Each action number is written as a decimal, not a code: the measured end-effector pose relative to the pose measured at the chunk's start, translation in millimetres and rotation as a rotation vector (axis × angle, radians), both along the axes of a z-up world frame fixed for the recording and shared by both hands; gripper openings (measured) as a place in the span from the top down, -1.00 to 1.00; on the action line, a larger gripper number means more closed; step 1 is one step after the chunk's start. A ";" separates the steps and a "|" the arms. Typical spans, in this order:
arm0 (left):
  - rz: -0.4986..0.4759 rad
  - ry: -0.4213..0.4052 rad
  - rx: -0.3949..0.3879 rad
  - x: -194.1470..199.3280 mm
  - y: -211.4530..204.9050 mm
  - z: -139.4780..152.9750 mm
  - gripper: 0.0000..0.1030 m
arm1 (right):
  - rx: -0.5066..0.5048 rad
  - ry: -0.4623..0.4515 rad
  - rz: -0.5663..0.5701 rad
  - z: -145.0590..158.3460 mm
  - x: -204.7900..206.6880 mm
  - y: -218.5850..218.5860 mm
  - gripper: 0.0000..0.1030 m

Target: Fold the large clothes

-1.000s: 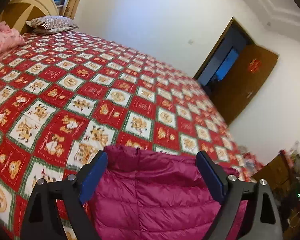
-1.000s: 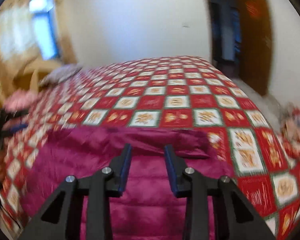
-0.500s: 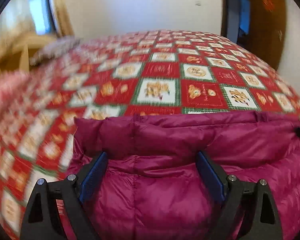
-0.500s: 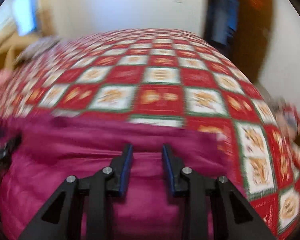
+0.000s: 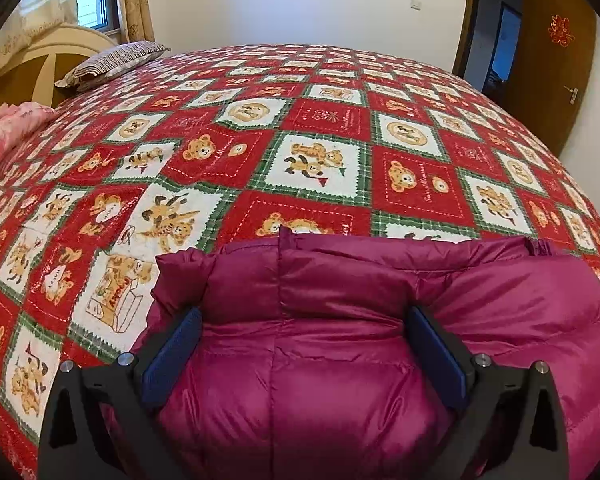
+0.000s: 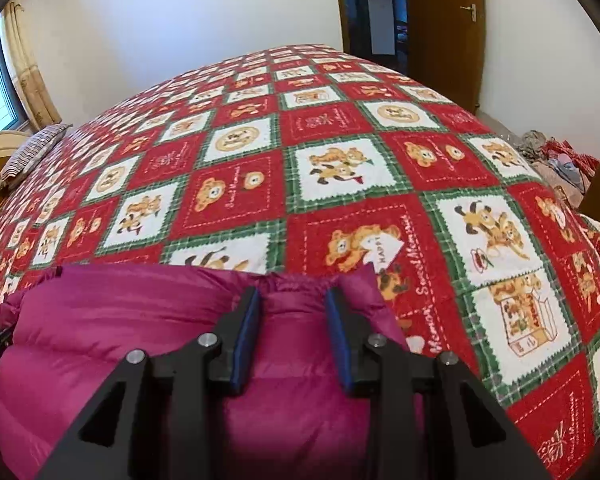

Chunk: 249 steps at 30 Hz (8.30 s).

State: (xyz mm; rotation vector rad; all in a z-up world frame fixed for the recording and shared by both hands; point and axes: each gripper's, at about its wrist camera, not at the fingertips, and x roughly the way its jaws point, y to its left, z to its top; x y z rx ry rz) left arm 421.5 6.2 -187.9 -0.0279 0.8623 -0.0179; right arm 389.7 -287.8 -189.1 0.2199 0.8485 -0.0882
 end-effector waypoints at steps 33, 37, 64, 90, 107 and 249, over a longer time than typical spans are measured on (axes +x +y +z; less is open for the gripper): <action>-0.073 -0.085 0.169 -119.4 -43.3 4.2 -0.98 | -0.088 -0.094 0.225 1.5 -128.7 140.8 0.36; -0.074 -0.086 0.182 -121.7 -43.5 4.0 -0.98 | -0.083 -0.100 0.227 0.5 -130.2 138.6 0.36; 0.055 -0.060 -0.379 -186.4 69.9 0.8 -0.44 | 0.061 -0.108 0.277 4.0 -164.0 161.9 0.52; -0.530 -0.307 -0.029 -203.8 -108.3 109.6 0.52 | 0.541 -0.162 0.091 30.3 -181.5 15.0 0.51; -0.743 -0.150 0.058 -199.4 -193.9 29.1 0.52 | 0.399 -0.169 -0.111 25.5 -221.5 -87.4 0.52; -0.243 0.097 -0.353 -68.3 42.1 42.8 -0.63 | 0.362 -0.110 0.006 30.2 -134.5 -94.4 -0.57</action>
